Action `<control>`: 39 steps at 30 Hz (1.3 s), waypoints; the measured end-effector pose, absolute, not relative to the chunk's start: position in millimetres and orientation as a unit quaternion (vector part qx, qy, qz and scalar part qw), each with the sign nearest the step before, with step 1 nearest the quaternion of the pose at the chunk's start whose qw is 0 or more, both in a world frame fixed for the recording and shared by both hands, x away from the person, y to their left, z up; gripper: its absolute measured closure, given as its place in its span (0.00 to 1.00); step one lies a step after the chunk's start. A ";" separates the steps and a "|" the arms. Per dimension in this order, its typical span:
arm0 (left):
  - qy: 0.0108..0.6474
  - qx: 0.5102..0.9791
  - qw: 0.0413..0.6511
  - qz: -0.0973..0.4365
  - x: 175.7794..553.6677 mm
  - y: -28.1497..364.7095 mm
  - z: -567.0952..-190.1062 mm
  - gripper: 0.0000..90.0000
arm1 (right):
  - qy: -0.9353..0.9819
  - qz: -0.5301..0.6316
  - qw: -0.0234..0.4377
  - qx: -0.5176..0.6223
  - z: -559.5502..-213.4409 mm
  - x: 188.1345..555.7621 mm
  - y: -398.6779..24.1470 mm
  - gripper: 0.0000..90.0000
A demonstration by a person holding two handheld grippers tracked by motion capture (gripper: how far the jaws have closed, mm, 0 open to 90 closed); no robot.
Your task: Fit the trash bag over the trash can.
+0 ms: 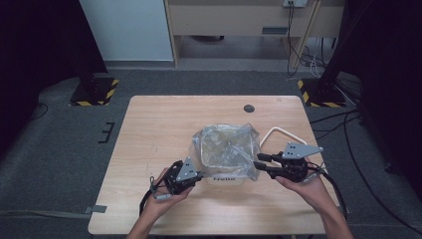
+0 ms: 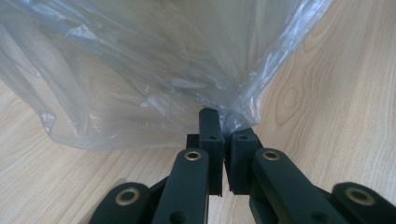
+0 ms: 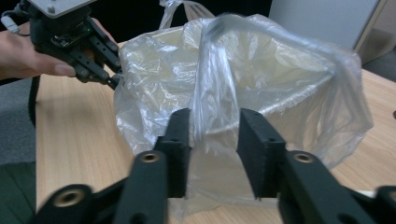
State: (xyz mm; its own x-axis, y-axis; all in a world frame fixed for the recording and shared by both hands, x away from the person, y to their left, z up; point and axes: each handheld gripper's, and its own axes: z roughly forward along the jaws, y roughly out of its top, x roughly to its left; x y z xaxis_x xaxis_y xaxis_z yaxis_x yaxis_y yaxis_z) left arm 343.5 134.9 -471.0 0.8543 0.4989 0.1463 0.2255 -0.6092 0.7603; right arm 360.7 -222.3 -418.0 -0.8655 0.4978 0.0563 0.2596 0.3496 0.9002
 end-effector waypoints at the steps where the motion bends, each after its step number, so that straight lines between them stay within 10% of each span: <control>1: 0.206 0.880 0.391 0.175 343.5 135.3 -471.0 0.96 | 0.816 0.518 0.111 0.232 -418.6 360.5 -222.5 0.63; 9: 0.205 0.881 0.390 0.174 343.3 134.1 -471.2 0.96 | 0.828 0.500 0.105 0.230 -432.5 358.9 -223.7 0.99; 39: 0.204 0.903 0.334 0.176 349.6 128.5 -498.8 0.97 | 0.853 0.428 0.097 0.281 -509.4 366.4 -209.7 1.00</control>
